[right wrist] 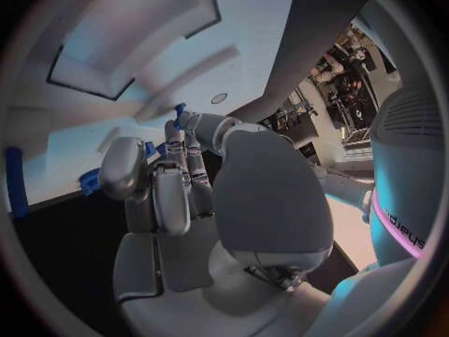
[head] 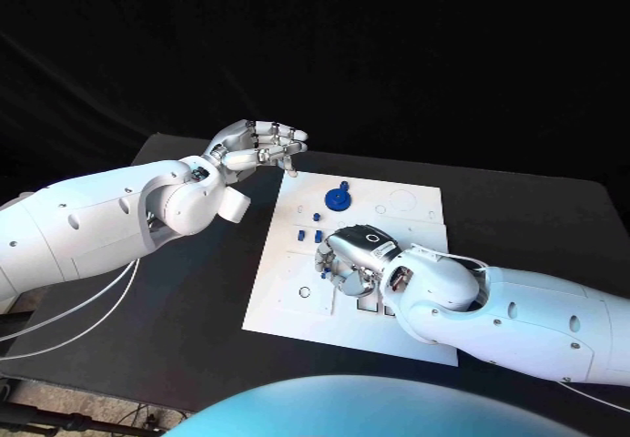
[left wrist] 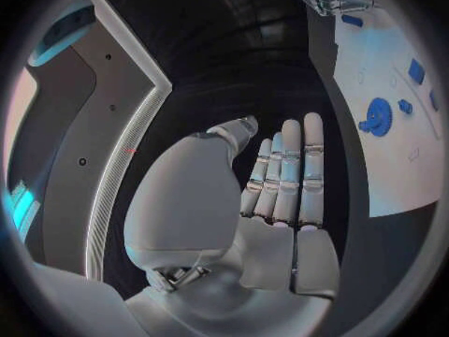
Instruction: Assemble the parts on the task board
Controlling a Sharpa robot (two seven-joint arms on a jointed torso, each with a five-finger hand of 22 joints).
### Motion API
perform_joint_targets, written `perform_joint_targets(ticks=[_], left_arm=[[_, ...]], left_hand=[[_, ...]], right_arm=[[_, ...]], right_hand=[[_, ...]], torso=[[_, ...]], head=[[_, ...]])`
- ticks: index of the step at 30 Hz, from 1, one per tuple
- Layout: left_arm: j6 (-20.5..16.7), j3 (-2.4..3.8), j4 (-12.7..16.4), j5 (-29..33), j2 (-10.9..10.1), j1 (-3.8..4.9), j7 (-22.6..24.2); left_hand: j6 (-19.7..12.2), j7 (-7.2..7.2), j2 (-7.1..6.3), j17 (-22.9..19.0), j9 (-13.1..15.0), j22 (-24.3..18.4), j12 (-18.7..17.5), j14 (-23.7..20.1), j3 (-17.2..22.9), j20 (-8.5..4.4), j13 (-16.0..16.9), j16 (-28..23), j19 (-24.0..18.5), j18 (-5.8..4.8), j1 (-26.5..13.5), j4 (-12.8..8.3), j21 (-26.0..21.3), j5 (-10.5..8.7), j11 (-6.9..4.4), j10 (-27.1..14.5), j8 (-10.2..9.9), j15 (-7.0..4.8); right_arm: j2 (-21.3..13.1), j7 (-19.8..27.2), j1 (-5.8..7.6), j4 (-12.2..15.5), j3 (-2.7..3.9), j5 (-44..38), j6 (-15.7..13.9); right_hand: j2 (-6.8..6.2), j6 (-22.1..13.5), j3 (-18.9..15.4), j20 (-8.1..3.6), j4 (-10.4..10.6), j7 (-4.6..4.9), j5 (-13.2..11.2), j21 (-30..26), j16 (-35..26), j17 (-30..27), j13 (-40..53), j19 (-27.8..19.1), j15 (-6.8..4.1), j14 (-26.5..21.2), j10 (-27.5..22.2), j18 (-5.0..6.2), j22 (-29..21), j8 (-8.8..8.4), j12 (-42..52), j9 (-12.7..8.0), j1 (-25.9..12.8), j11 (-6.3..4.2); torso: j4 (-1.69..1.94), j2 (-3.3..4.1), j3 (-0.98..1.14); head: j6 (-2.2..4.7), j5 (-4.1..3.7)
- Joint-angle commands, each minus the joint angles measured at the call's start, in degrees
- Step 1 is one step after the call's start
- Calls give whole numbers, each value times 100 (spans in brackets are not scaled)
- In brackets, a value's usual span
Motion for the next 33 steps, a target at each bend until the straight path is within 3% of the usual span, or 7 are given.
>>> perform_joint_targets(ticks=[1, 21, 25, 29, 33], left_arm=[[102, 4, 12, -13, 7, 2, 25], [105, 4, 20, -19, -2, 2, 21], [101, 4, 18, -19, -3, 2, 19], [96, 4, 21, -19, -11, 2, 19], [109, 4, 18, -21, -22, 2, 17]], left_hand=[[-36, 230, -28, -3, -10, 9, -20, -33, 12, 2, -5, -32, -56, 73, -18, -19, 23, 11, -2, -22, -15, 26], [-40, 231, -26, -2, -10, 9, -19, -32, 14, 3, -5, -34, -57, 74, -20, -22, 24, 11, -1, -26, -14, 27], [-40, 231, -26, -2, -10, 9, -19, -32, 14, 3, -5, -34, -57, 74, -20, -22, 24, 11, -1, -26, -14, 27], [-40, 231, -26, -2, -10, 9, -19, -32, 14, 3, -5, -34, -57, 74, -20, -22, 24, 11, -1, -26, -14, 27], [-49, 233, -22, -1, -12, 10, -17, -32, 18, 6, -6, -36, -59, 74, -26, -27, 25, 11, 1, -35, -11, 29]], right_arm=[[23, -23, -21, -26, -5, -105, 114], [67, 95, -47, -88, -23, 105, 166], [63, 101, -48, -129, -24, 167, -104], [43, 76, -47, -169, -26, 285, -333], [10, 89, -47, -144, -26, 369, -423]], right_hand=[[54, 25, 5, -3, -41, 18, 22, -19, 30, -3, 238, 0, -35, 208, 296, -63, -9, -22, 107, 4, -15, -275], [50, 12, -41, 6, -48, 28, 12, -57, 42, 17, 276, -20, -26, 215, 257, -57, -19, -45, 114, 5, -113, -268], [38, -224, -106, 54, -65, 109, 15, -163, 45, 18, 277, -68, 44, 217, -36, -46, -60, -218, -5, -56, -244, -180], [-82, -470, -134, 158, -129, 202, 17, -409, 20, -33, 179, -202, 179, 188, -621, -7, -167, -373, -210, -115, -338, -25], [-200, -592, -289, 252, -127, 243, 1, -841, -134, -295, 96, -426, 256, 74, -1013, 75, -382, -438, -247, -138, -457, 60]], torso=[[-4, 0, 1], [-7, -6, -7], [-13, -7, -3], [-8, -5, 2], [-1, -1, 1]], head=[[11, -7], [20, -63], [22, -66], [39, -81], [35, -84]])
